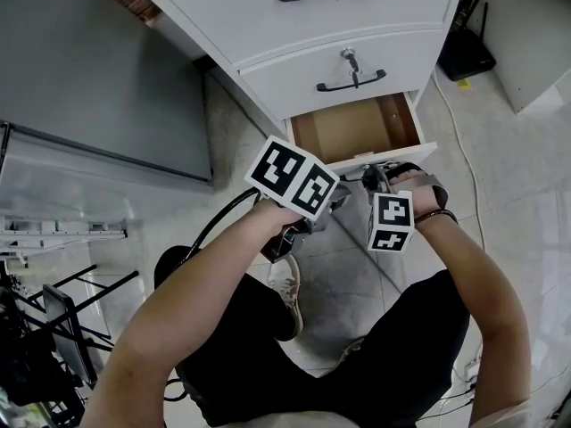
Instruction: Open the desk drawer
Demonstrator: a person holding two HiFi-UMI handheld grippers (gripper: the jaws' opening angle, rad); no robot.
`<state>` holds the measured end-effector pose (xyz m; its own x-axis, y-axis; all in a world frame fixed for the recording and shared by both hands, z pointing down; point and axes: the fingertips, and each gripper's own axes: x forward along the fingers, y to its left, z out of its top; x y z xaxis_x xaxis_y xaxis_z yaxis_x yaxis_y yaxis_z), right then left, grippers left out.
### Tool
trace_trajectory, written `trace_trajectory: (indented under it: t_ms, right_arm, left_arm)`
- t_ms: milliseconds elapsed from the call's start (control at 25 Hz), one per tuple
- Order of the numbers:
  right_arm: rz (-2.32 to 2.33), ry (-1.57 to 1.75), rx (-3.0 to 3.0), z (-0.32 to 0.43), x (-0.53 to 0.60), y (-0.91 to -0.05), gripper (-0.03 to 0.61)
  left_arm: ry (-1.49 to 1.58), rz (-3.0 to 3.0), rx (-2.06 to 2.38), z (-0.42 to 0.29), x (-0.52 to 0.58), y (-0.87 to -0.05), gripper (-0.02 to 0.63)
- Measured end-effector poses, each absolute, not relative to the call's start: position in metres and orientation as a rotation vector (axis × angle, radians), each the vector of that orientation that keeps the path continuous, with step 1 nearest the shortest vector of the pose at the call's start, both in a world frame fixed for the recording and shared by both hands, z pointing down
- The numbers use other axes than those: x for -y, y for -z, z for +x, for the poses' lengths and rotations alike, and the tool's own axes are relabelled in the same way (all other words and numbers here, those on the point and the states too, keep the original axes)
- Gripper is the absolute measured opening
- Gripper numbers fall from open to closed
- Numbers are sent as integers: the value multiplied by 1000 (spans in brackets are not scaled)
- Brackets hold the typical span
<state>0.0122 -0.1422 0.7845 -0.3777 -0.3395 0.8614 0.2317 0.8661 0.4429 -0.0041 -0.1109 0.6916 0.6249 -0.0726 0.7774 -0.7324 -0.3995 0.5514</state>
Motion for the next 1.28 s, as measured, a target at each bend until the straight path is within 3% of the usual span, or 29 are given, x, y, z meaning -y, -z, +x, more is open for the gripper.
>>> trace_trajectory:
  t_ms: [1280]
  right_arm:
    - [64,600,1839,17,135,-782,25]
  left_arm:
    - [-813,1879,656,-3,111,-684,9]
